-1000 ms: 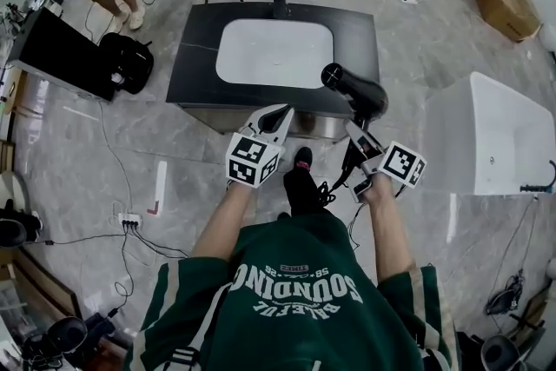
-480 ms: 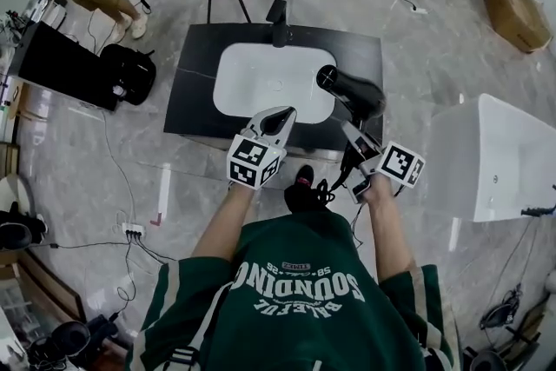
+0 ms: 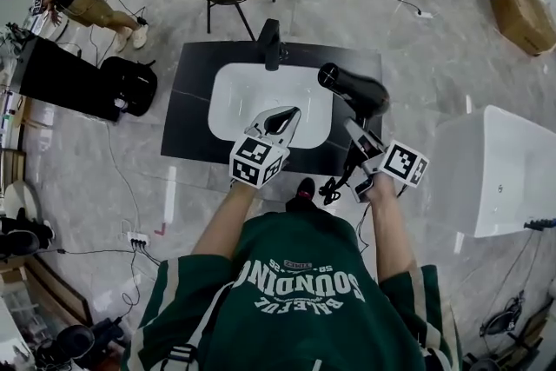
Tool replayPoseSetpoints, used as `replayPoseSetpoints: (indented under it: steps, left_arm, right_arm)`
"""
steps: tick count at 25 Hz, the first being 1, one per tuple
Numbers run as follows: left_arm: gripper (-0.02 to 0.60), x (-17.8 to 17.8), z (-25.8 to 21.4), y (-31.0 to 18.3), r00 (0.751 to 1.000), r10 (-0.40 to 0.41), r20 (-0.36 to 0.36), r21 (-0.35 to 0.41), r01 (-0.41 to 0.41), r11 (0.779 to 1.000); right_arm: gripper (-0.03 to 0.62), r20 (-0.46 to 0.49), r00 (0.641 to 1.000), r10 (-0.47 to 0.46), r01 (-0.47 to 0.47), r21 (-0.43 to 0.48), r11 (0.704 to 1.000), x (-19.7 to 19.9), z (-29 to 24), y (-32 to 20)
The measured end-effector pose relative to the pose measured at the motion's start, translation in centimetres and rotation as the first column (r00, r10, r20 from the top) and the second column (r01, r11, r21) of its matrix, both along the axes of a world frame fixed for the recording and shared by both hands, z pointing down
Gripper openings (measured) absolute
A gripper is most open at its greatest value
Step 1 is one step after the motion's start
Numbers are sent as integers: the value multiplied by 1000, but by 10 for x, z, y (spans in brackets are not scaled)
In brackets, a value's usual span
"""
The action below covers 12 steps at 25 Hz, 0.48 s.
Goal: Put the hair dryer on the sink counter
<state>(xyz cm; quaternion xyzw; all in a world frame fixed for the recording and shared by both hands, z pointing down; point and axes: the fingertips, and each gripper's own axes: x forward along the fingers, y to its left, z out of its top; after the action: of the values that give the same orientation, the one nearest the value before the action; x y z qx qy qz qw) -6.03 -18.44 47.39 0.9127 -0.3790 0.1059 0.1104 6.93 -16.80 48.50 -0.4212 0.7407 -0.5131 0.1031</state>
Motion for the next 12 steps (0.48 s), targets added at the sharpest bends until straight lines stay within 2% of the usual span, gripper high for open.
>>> replayPoseSetpoints:
  steps: [5,12]
  left_arm:
    - [12,15,2,-22,1000,15,15,-9,-15,1000]
    - [12,28,8,-34,999,37,24,-21,-37,999]
  right_arm:
    - [204,15,1000,4,-4,12,1000,14,-2,-20]
    - [204,24,999,31,-31,2,1000,29,5,-22]
